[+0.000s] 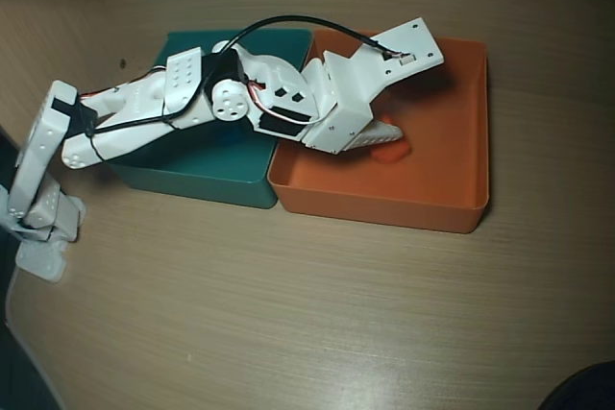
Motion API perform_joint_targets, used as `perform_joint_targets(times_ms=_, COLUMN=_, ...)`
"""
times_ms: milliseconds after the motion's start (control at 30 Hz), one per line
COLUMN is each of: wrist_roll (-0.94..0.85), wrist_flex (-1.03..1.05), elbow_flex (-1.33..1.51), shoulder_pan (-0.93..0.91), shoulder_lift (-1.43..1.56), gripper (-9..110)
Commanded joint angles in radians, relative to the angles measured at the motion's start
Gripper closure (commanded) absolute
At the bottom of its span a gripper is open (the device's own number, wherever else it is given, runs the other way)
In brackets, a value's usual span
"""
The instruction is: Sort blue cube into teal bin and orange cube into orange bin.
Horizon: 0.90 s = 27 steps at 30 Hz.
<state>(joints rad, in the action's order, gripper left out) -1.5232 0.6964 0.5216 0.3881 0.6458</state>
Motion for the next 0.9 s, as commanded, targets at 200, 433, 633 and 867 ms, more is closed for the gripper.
perform_joint_targets(times_ms=200, wrist_roll=0.0, wrist_flex=0.0, elbow_flex=-0.083, shoulder_pan=-0.008, shoulder_lift=0.034, gripper=70)
perform_joint_targets(times_ms=433, wrist_roll=-0.005, wrist_flex=0.0, elbow_flex=-0.083, shoulder_pan=-0.009, shoulder_lift=0.041, gripper=86)
perform_joint_targets(times_ms=633, wrist_roll=0.006, wrist_flex=0.0, elbow_flex=-0.091, shoulder_pan=-0.008, shoulder_lift=0.044, gripper=107)
perform_joint_targets(times_ms=867, wrist_roll=0.006, wrist_flex=0.0, elbow_flex=-0.094, shoulder_pan=-0.008, shoulder_lift=0.046, gripper=106)
